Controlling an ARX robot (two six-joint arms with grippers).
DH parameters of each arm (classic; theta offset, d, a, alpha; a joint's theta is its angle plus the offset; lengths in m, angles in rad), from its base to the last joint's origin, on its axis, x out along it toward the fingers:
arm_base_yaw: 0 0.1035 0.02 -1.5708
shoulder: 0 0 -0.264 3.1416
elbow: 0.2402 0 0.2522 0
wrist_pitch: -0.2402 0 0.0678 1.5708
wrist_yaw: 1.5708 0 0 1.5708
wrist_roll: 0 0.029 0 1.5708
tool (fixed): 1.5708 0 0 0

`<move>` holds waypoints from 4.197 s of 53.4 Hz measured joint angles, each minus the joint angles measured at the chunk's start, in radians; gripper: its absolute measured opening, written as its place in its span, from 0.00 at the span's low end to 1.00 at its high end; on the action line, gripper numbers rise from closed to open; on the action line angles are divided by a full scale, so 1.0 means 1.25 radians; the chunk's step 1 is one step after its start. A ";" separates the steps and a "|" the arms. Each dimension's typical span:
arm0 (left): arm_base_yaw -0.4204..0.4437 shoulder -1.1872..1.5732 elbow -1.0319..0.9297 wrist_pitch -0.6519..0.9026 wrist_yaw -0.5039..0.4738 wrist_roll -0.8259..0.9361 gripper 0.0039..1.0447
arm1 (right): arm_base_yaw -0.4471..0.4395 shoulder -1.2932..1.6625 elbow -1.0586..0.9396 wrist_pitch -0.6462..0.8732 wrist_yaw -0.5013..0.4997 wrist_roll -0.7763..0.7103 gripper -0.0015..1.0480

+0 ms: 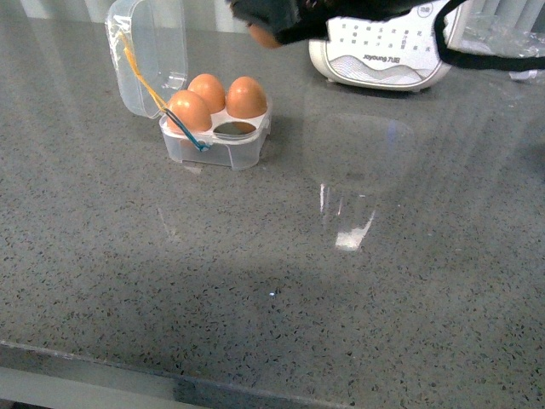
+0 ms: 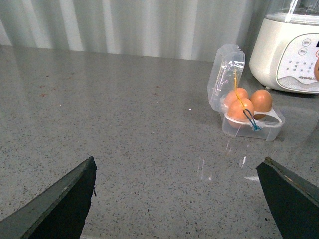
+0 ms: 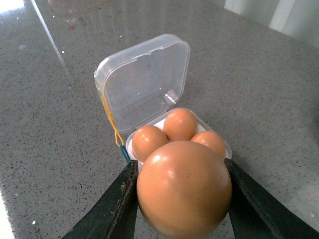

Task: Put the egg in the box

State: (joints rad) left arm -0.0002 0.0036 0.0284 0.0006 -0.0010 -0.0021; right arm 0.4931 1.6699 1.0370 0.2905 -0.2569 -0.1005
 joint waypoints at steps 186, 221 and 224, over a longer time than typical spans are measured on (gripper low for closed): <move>0.000 0.000 0.000 0.000 0.000 0.000 0.94 | -0.511 -0.904 -0.631 0.000 0.091 0.086 0.56; 0.000 0.000 0.000 0.000 0.000 0.000 0.94 | -0.397 -1.110 -0.786 -0.052 0.205 0.081 0.03; 0.000 0.000 0.000 0.000 0.000 0.000 0.94 | -0.397 -1.126 -0.792 -0.062 0.205 0.080 0.03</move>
State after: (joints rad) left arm -0.0002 0.0036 0.0280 0.0006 -0.0010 -0.0021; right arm -0.0036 0.2630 0.0471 0.2134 -0.0006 -0.0002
